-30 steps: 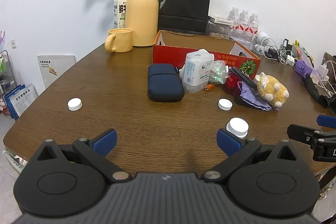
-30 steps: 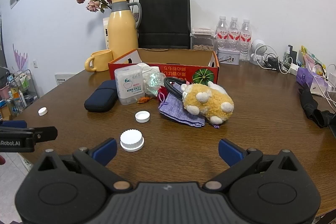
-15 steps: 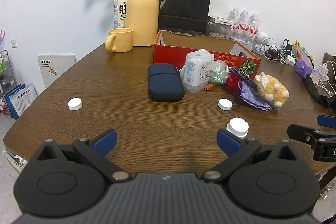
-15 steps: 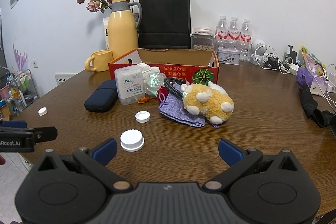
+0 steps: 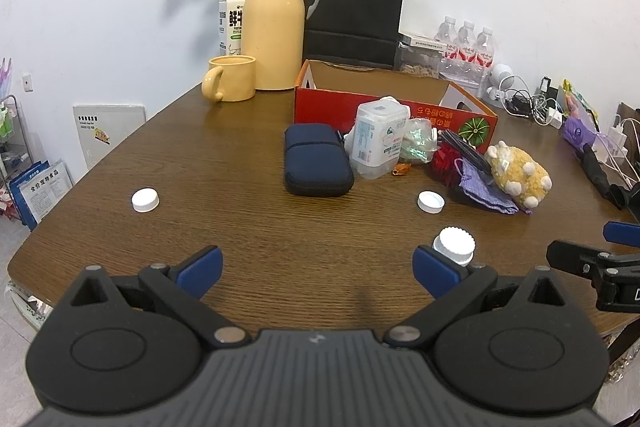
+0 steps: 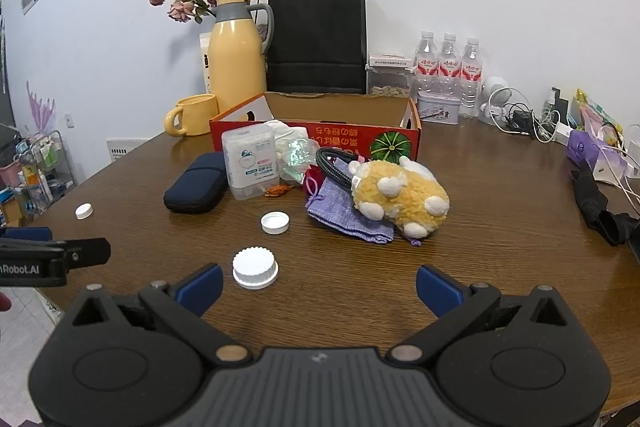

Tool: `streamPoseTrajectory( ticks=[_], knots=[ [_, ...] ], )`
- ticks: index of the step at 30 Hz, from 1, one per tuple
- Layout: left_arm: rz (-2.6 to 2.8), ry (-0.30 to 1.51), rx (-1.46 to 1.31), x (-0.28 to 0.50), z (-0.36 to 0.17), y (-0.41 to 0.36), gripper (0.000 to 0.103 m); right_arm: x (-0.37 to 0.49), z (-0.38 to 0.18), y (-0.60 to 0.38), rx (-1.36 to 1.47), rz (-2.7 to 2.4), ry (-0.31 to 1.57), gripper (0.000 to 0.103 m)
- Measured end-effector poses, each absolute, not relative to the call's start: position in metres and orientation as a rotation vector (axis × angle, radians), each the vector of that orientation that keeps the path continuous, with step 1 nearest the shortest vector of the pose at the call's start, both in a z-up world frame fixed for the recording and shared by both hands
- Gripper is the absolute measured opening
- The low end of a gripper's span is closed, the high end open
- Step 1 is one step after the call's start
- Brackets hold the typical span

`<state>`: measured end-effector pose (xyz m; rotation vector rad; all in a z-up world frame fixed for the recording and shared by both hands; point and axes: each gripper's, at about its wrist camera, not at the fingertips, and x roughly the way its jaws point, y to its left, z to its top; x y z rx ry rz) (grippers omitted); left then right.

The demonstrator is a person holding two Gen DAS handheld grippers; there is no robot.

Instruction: Organize objects

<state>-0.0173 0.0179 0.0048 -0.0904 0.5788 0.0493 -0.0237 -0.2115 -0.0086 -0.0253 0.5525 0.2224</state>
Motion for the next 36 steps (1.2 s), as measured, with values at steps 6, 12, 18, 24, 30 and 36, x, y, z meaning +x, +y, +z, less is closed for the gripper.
streamPoseTrajectory(
  ticks=[6,12,18,24,30,36],
  knots=[
    [0.054,0.576,-0.099,-0.016,0.005,0.023,0.103,-0.019,-0.01,-0.209,-0.036,0.232,0.569,0.103],
    [0.083,0.571,-0.117,-0.015,0.002,0.041,0.103,-0.005,-0.022,-0.193,-0.041,0.274,0.597,0.103],
    [0.137,0.582,-0.137,-0.008,-0.006,0.073,0.103,0.027,-0.046,-0.168,-0.049,0.286,0.627,0.086],
    [0.194,0.598,-0.127,0.0,-0.013,0.107,0.103,0.047,-0.064,-0.151,-0.052,0.248,0.634,0.07],
    [0.231,0.604,-0.095,0.016,-0.02,0.137,0.103,0.048,-0.064,-0.139,-0.085,0.275,0.592,0.039],
    [0.263,0.624,-0.081,0.046,-0.026,0.165,0.103,0.053,-0.063,-0.139,-0.082,0.251,0.577,0.039]
  ],
)
